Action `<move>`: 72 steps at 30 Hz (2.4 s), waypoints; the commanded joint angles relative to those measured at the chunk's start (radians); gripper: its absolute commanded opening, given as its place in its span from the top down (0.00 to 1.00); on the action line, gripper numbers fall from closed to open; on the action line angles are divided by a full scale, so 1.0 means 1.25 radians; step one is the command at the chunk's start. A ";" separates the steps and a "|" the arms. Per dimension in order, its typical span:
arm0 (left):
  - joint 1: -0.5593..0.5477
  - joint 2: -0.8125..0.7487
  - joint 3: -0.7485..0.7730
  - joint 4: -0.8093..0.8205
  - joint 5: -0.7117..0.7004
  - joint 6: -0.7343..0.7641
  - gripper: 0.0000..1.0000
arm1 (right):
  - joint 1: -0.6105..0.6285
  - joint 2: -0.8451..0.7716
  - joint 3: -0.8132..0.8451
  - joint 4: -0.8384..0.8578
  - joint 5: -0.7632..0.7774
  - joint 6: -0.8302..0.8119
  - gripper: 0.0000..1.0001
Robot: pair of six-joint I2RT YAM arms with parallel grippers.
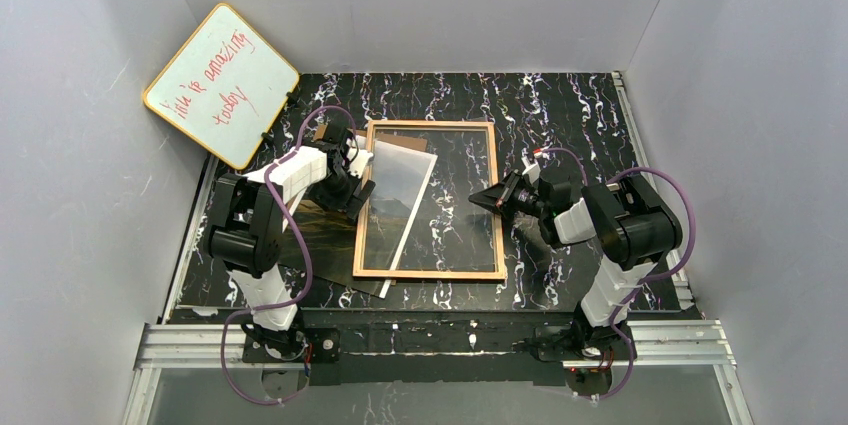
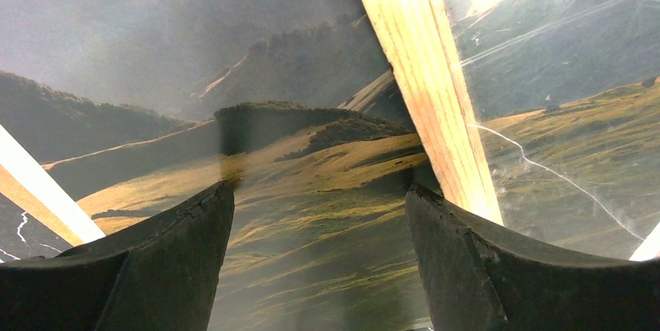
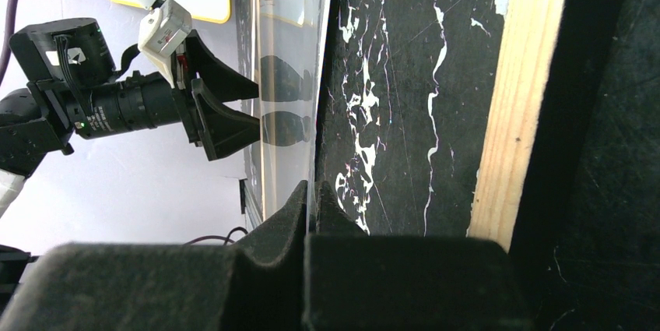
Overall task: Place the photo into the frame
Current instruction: Adjust the photo frame item on the photo frame.
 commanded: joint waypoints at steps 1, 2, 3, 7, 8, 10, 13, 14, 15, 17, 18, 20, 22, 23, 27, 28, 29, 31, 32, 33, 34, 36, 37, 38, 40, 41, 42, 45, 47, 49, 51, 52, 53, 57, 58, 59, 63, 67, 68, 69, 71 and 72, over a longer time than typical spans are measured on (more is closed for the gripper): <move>-0.008 -0.007 -0.004 -0.012 0.010 0.004 0.22 | -0.001 -0.003 0.020 0.021 0.006 -0.028 0.99; -0.008 -0.007 -0.004 -0.011 0.011 0.004 0.22 | -0.001 -0.008 0.025 0.012 0.007 -0.034 0.99; -0.008 -0.008 -0.005 -0.012 0.011 0.004 0.22 | -0.001 -0.013 0.031 -0.001 0.009 -0.043 0.99; -0.008 -0.009 -0.005 -0.011 0.010 0.004 0.22 | -0.001 -0.035 0.055 -0.058 0.011 -0.080 0.99; -0.008 -0.008 -0.004 -0.012 0.009 0.004 0.22 | -0.001 -0.040 0.060 -0.071 0.010 -0.089 0.99; -0.008 -0.008 -0.004 -0.012 0.008 0.004 0.22 | -0.001 -0.052 0.069 -0.092 0.011 -0.102 0.99; -0.008 -0.008 0.000 -0.012 0.008 0.003 0.22 | -0.001 -0.066 0.069 -0.101 0.015 -0.104 0.99; -0.008 -0.006 0.002 -0.012 0.008 0.002 0.22 | -0.001 -0.068 0.070 -0.101 0.014 -0.102 0.99; -0.008 -0.006 0.002 -0.011 0.009 0.002 0.22 | -0.001 -0.068 0.068 -0.099 0.013 -0.098 0.99; -0.008 -0.006 0.002 -0.012 0.012 0.001 0.22 | -0.001 -0.066 0.061 -0.082 0.010 -0.083 0.99; -0.008 -0.005 0.000 -0.012 0.013 0.001 0.22 | -0.001 -0.062 0.054 -0.057 0.006 -0.072 0.99; -0.009 -0.004 0.000 -0.012 0.014 0.001 0.22 | -0.001 -0.052 0.040 -0.010 -0.001 -0.046 0.99; -0.008 -0.002 -0.001 -0.012 0.017 0.000 0.22 | -0.001 -0.045 0.026 0.044 -0.009 -0.019 0.99; -0.008 0.000 -0.002 -0.011 0.017 0.001 0.22 | -0.001 -0.043 0.019 0.068 -0.009 -0.009 0.99; -0.008 -0.001 -0.001 -0.012 0.017 0.005 0.23 | -0.001 -0.049 0.015 0.102 -0.009 0.012 0.99; -0.008 -0.001 0.000 -0.012 0.017 0.005 0.23 | -0.001 -0.051 0.018 0.099 -0.009 0.012 0.99; -0.008 0.000 -0.001 -0.012 0.017 0.005 0.23 | 0.000 -0.052 0.022 0.094 -0.009 0.013 0.99; -0.008 0.000 0.000 -0.013 0.019 0.005 0.23 | 0.000 -0.053 0.032 0.079 -0.006 0.013 0.99; -0.008 0.000 0.001 -0.013 0.021 0.005 0.23 | 0.000 -0.051 0.037 0.074 -0.006 0.013 0.99; -0.008 0.000 0.001 -0.014 0.022 0.005 0.23 | 0.000 -0.048 0.041 0.072 -0.007 0.013 0.99; -0.008 0.000 0.002 -0.015 0.023 0.005 0.23 | 0.000 -0.046 0.044 0.071 -0.007 0.013 0.99; -0.008 0.001 0.005 -0.016 0.023 0.006 0.23 | 0.001 -0.042 0.046 0.067 -0.005 0.014 0.99; -0.009 0.002 0.007 -0.016 0.024 0.007 0.23 | 0.002 -0.040 0.047 0.063 -0.005 0.013 0.99; -0.008 0.003 0.008 -0.017 0.024 0.007 0.23 | 0.003 -0.038 0.048 0.059 -0.006 0.012 0.99; -0.008 0.003 0.010 -0.019 0.023 0.008 0.23 | 0.003 -0.038 0.055 0.034 -0.009 0.000 0.99; -0.008 0.004 0.011 -0.020 0.023 0.009 0.23 | 0.006 -0.042 0.062 0.010 -0.008 -0.018 0.99; -0.008 0.003 0.012 -0.021 0.021 0.009 0.23 | 0.008 -0.049 0.069 -0.022 -0.003 -0.039 0.98; -0.008 0.003 0.016 -0.022 0.019 0.011 0.23 | 0.020 -0.091 0.095 -0.182 0.041 -0.115 0.76; -0.009 0.003 0.017 -0.021 0.018 0.012 0.23 | 0.027 -0.119 0.116 -0.270 0.080 -0.164 0.64; -0.009 0.004 0.018 -0.022 0.017 0.013 0.23 | 0.036 -0.140 0.139 -0.345 0.119 -0.205 0.55; -0.008 0.006 0.018 -0.020 0.017 0.011 0.23 | 0.048 -0.149 0.164 -0.406 0.146 -0.238 0.49; -0.008 0.006 0.018 -0.020 0.019 0.011 0.23 | 0.054 -0.150 0.178 -0.436 0.159 -0.253 0.47; -0.008 0.006 0.017 -0.021 0.019 0.010 0.23 | 0.062 -0.153 0.188 -0.459 0.175 -0.265 0.44; -0.008 0.002 0.013 -0.021 0.016 0.013 0.23 | 0.087 -0.161 0.219 -0.533 0.233 -0.304 0.16; -0.009 0.001 0.012 -0.021 0.014 0.015 0.23 | 0.092 -0.161 0.224 -0.544 0.240 -0.311 0.12; -0.009 0.000 0.011 -0.019 0.013 0.016 0.23 | 0.095 -0.161 0.232 -0.558 0.250 -0.317 0.06; -0.008 -0.005 0.008 -0.018 0.012 0.018 0.23 | 0.106 -0.159 0.261 -0.606 0.283 -0.338 0.01; -0.008 -0.005 0.006 -0.018 0.009 0.019 0.23 | 0.113 -0.157 0.298 -0.682 0.328 -0.367 0.01; -0.008 -0.005 0.006 -0.018 0.009 0.020 0.23 | 0.115 -0.155 0.313 -0.706 0.344 -0.376 0.01; -0.008 -0.006 0.005 -0.018 0.009 0.020 0.23 | 0.117 -0.154 0.324 -0.727 0.361 -0.384 0.01; -0.008 -0.005 0.004 -0.016 0.009 0.020 0.23 | 0.121 -0.157 0.341 -0.758 0.388 -0.398 0.01; -0.008 -0.005 0.004 -0.017 0.009 0.021 0.23 | 0.122 -0.158 0.345 -0.765 0.392 -0.405 0.01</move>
